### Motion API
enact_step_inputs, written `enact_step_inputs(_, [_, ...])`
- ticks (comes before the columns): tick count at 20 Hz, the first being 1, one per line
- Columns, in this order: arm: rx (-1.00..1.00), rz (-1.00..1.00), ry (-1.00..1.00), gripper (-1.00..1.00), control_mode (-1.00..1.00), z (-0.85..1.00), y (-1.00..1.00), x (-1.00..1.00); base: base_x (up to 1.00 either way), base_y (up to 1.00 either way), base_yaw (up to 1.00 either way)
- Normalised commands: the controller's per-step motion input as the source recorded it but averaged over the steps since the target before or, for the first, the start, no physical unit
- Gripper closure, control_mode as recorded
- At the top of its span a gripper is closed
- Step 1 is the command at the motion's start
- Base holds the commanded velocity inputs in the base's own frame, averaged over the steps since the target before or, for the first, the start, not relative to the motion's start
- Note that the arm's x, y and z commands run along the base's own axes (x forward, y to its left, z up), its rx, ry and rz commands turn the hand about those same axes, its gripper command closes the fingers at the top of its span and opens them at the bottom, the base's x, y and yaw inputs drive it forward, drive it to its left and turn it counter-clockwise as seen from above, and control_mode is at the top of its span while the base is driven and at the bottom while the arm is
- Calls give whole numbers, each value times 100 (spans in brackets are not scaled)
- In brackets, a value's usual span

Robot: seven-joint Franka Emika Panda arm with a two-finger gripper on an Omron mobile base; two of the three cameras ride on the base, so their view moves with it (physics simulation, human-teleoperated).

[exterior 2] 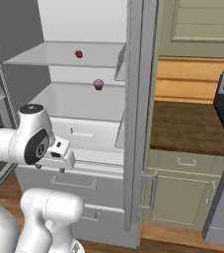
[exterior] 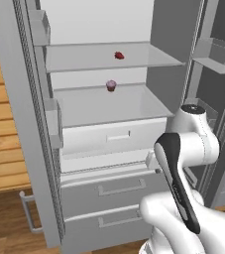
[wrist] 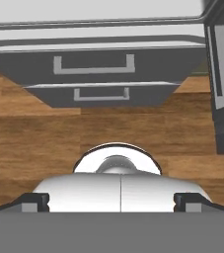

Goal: Take the strawberry from the fridge and place it on top of the pancake, located on the dining counter.

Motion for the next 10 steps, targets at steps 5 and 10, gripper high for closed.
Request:
enact_step_inputs(5, [0,0,0,-100,100,0,0,0,0,31,-7])
enact_step_inputs(10, [0,0,0,-100,100,0,0,0,9,39,0])
